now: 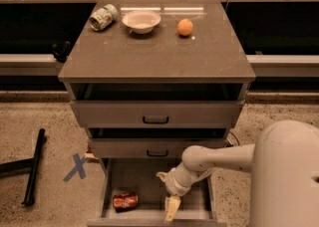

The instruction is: Pick coke can from bottom drawer and place on counter

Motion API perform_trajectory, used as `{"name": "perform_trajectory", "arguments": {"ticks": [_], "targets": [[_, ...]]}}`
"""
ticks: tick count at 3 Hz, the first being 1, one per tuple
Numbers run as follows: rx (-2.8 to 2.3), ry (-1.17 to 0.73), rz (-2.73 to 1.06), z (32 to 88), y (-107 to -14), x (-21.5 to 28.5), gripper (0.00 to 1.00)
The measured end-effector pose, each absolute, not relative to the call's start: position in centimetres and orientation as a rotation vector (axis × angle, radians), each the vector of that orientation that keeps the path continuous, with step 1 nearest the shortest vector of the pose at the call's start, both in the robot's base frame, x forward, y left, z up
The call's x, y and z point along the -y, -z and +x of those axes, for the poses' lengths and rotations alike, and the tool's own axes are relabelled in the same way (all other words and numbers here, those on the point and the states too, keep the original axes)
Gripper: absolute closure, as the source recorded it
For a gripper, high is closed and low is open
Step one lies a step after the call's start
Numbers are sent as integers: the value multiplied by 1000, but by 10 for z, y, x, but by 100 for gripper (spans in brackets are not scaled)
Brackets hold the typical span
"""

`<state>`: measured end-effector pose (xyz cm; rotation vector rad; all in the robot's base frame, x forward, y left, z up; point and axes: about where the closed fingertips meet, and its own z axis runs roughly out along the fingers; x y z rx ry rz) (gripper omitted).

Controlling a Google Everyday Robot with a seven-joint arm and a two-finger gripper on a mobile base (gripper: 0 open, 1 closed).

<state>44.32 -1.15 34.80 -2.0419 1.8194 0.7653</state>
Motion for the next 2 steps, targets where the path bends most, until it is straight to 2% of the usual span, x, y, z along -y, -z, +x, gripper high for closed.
{"name": "perform_trajectory", "arguments": {"ticks": [2], "targets": [[-1733, -708, -2015, 475, -304, -37, 0]]}}
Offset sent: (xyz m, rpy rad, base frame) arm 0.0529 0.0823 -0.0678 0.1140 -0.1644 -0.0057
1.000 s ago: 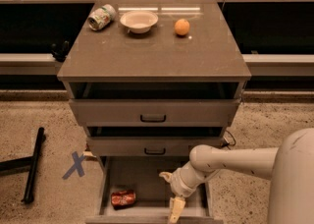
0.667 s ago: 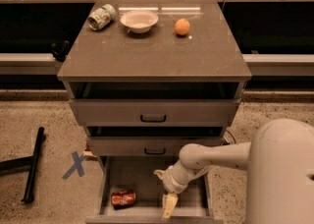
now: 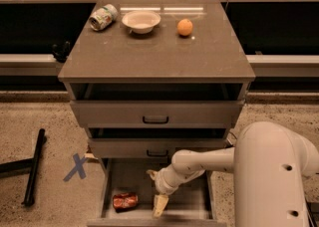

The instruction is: Pick coke can from bottom drawer and place on counter

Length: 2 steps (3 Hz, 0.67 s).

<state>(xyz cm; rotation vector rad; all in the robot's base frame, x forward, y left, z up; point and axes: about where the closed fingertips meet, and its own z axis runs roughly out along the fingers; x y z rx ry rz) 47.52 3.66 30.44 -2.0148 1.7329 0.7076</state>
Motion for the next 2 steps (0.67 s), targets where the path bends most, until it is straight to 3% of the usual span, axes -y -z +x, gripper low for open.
{"name": "perform_trajectory", "arguments": {"ticks": [1, 2], "targets": [[-1650, -735, -1967, 480, -283, -69, 0], [-1650, -735, -1967, 480, -283, -69, 0]]}}
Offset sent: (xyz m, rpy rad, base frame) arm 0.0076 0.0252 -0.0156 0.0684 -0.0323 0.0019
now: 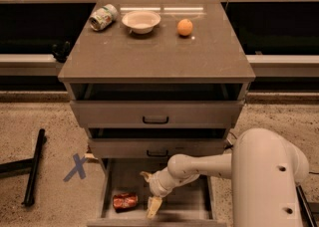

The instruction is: Pick coke can from bottom drawer and place on counter

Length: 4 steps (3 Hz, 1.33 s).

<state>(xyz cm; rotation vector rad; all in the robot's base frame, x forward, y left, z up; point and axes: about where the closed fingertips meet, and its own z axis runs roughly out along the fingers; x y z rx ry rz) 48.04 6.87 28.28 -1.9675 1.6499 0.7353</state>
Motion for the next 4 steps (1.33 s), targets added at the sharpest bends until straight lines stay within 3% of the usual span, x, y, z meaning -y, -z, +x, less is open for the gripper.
{"name": "perform_trajectory", "arguments": {"ticks": [4], "targets": [[-1557, -745, -1910, 525, -220, -118, 0]]}}
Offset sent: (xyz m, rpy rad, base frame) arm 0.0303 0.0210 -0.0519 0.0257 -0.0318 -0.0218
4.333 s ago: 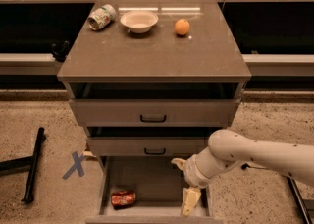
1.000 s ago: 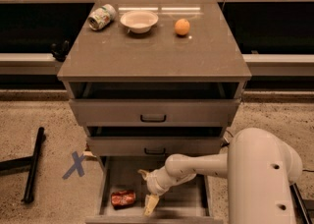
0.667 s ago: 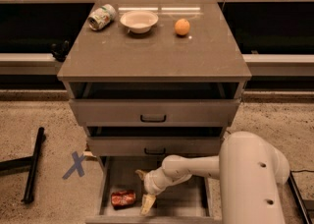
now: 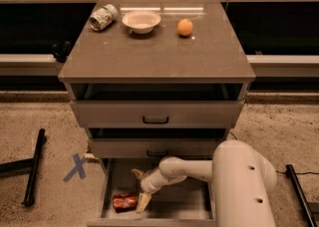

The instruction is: Pick coke can from bottom drawer and place on counter

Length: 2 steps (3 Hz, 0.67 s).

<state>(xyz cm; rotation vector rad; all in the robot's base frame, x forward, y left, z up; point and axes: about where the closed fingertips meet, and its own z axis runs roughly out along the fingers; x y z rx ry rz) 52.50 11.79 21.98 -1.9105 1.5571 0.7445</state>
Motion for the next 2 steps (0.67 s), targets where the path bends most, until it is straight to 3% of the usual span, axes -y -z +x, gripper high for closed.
{"name": "perform_trajectory", "arguments": {"ticks": [2], "targets": [[-1536, -723, -1931, 540, -186, -138, 0]]}}
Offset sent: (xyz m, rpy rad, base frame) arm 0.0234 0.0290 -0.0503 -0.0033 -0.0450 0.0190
